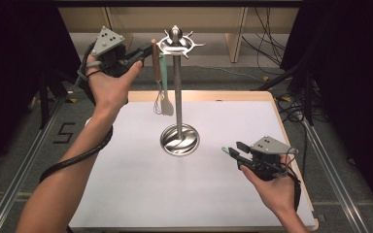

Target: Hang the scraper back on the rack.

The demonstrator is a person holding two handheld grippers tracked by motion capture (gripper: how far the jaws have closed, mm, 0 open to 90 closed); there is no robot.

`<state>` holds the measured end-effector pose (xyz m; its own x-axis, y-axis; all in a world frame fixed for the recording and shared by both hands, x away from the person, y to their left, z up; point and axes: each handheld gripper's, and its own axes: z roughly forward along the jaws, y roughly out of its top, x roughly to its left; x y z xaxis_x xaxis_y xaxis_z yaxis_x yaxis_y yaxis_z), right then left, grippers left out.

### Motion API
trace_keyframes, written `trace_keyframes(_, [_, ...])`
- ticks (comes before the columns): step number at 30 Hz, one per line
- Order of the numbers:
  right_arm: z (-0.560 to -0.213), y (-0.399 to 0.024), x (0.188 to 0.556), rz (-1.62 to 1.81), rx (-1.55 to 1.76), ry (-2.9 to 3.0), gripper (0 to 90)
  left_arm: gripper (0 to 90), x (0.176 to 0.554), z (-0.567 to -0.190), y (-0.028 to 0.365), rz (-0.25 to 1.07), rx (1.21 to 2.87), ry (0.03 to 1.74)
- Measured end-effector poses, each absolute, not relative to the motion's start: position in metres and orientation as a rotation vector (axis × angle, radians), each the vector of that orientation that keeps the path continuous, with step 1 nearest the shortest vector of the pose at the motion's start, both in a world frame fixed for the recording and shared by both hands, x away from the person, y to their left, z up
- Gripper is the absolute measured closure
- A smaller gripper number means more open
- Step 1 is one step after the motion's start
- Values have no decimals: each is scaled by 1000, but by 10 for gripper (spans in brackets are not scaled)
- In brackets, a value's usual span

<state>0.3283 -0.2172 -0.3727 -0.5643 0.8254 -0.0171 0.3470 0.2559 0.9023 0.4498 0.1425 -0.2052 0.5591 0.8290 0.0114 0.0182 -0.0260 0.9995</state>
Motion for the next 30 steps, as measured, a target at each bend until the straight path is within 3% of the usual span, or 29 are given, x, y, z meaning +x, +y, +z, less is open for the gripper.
trace_keyframes(30, [-371,-217,327,1256,1068,2066,649,895,469,-201,142,783,1513,765])
